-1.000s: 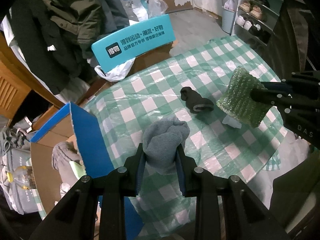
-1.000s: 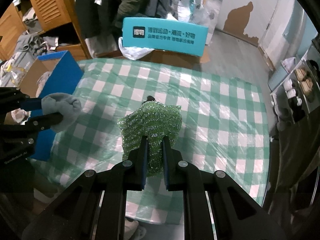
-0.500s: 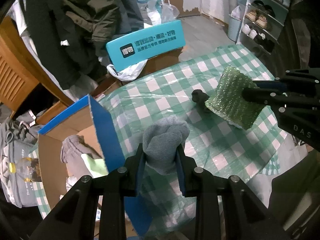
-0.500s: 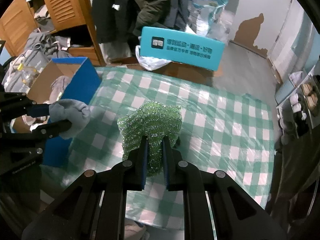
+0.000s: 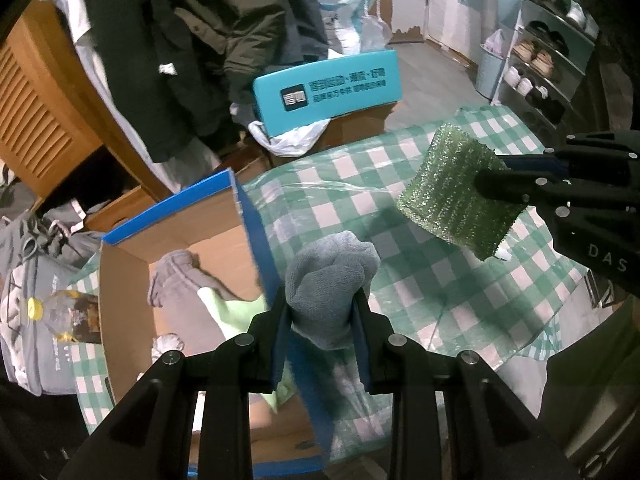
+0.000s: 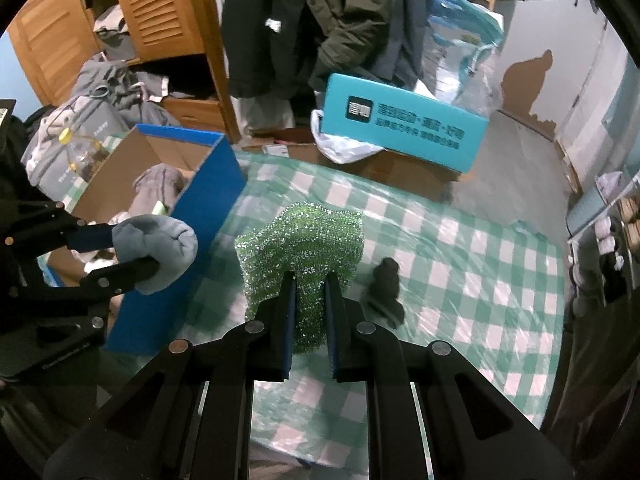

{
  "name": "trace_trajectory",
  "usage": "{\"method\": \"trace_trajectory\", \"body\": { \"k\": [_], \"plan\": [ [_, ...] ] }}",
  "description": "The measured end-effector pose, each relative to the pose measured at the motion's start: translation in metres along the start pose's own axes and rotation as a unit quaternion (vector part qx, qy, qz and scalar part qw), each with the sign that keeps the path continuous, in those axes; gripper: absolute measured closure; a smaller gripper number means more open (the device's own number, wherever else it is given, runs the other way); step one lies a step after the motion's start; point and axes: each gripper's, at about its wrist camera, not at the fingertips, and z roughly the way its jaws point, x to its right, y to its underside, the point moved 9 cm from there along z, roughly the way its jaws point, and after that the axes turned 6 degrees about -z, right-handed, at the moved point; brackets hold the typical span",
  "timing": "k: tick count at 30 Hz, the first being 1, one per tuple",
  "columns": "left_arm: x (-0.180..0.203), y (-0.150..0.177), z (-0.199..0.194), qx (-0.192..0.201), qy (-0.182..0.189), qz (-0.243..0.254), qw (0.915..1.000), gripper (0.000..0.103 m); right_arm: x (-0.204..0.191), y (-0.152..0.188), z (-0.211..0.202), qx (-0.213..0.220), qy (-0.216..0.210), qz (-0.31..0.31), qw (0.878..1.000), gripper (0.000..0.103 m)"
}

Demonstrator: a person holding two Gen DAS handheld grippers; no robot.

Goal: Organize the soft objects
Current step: 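Lift and carry the grey sock and mesh sponge over the box with both tools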

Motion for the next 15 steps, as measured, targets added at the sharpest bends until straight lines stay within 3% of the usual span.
{"method": "trace_trajectory", "body": {
  "k": [15],
  "plan": [
    [-0.072, 0.014, -0.006, 0.004, -0.023, -0.060, 0.9979, 0.074, -0.060, -0.040, 0.011, 0.009, -0.031, -0.041, 0.999, 0.092]
  ]
}}
